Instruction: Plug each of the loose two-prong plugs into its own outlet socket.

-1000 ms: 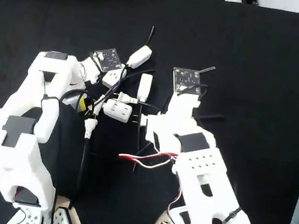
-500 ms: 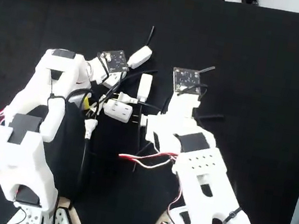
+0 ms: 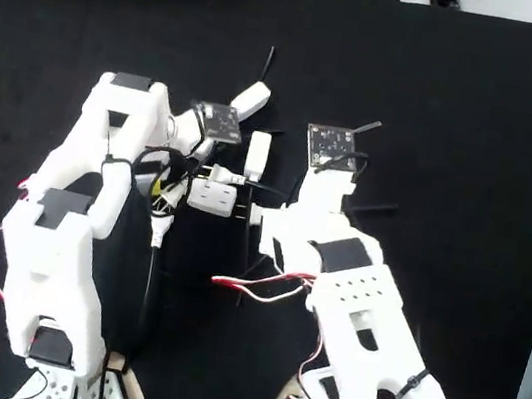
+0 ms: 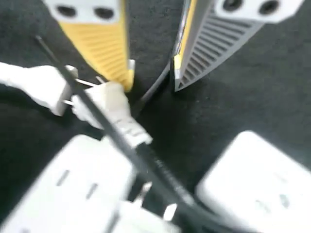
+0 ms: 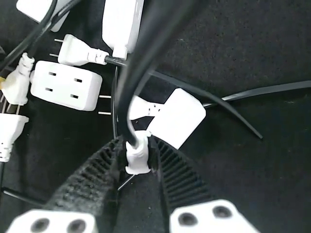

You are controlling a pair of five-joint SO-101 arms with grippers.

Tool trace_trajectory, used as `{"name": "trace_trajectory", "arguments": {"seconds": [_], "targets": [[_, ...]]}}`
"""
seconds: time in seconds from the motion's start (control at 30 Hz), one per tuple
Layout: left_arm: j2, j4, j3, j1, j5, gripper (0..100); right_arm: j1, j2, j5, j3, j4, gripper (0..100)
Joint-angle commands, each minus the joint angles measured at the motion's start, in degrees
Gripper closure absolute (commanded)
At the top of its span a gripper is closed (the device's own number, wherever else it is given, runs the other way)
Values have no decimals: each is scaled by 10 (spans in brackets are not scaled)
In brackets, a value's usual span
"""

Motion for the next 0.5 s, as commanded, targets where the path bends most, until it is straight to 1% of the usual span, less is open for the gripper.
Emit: {"name": "trace_trajectory", "arguments": {"seconds": [0.0,0.07,0.23,0.47], "targets": [[5,65,-36,3,-21,881,7,-4,-3,-5,-11,986],[2,89,-44,2,-21,887,7,-4,-3,-5,-11,986],[0,149,-47,4,-21,961,7,-4,-3,-5,-11,986],[0,228,-44,-8,-18,972,7,-4,-3,-5,-11,986]]}}
